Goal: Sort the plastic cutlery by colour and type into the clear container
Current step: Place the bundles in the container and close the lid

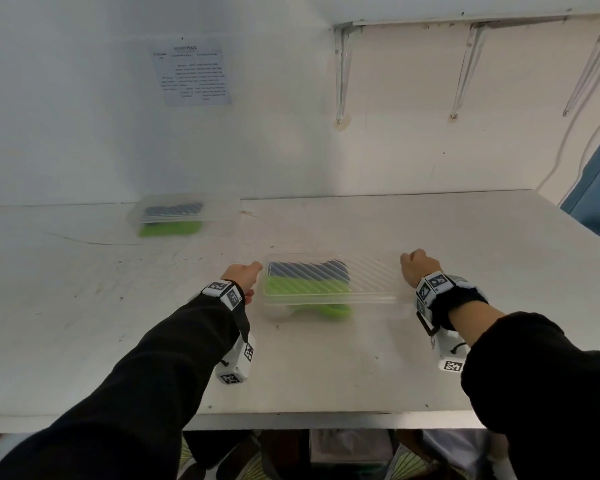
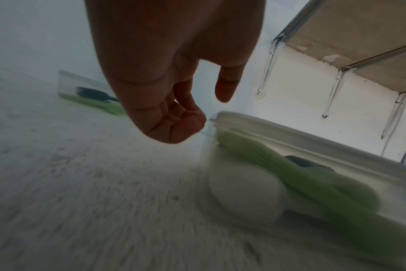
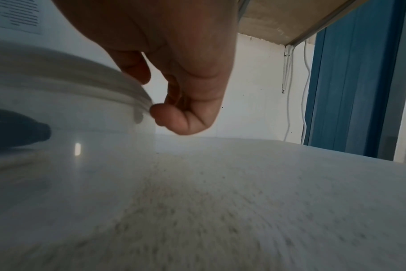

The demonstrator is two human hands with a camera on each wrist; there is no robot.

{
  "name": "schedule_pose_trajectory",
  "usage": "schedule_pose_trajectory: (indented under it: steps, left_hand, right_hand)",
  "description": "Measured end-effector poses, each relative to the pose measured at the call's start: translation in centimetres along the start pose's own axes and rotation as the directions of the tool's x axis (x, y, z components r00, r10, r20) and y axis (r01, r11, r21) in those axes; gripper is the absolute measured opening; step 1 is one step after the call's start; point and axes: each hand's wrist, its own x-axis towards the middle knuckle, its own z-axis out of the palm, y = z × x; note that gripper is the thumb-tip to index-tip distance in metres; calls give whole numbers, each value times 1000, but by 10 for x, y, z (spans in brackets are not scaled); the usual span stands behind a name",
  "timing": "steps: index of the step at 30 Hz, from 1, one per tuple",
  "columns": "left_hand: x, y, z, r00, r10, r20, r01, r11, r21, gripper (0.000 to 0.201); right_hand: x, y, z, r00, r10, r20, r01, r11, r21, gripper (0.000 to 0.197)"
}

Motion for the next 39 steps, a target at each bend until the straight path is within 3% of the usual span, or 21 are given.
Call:
schedule_pose_trajectory:
  steps: [3, 7, 10, 15, 20, 23, 29, 39]
  left_hand:
    - [14, 10, 2, 996, 92, 11, -93, 994, 56, 35]
    - [23, 16, 16, 965, 252, 76, -263, 927, 267, 42]
    - [20, 10, 29, 951, 249, 183, -300, 889, 346, 52]
    - [19, 1, 33, 934, 299, 198, -357, 819, 448, 55]
    - [21, 1, 35, 938, 280, 204, -346, 800, 490, 54]
    - [29, 2, 30, 942, 269, 200, -332, 831, 446, 51]
    - [44, 11, 21, 984, 135, 112, -167, 918, 361, 49]
    - [48, 8, 31, 985, 166, 44, -170, 919, 356, 47]
  right_hand:
    - [8, -8, 3, 998, -52, 18, 53, 995, -79, 39]
    - [14, -11, 18, 991, -125, 39, 129, 985, -111, 42]
    - [17, -10, 25, 992, -127, 26, 128, 990, -60, 46]
    - [18, -7, 28, 991, -130, 31, 132, 989, -66, 43]
    - [21, -6, 30, 994, -108, -12, 108, 993, -37, 39]
    - [27, -4, 28, 988, -155, 11, 155, 981, -115, 39]
    - [40, -4, 20, 999, -35, -2, 35, 999, 11, 43]
    - [48, 0, 26, 997, -58, 41, 61, 995, -80, 39]
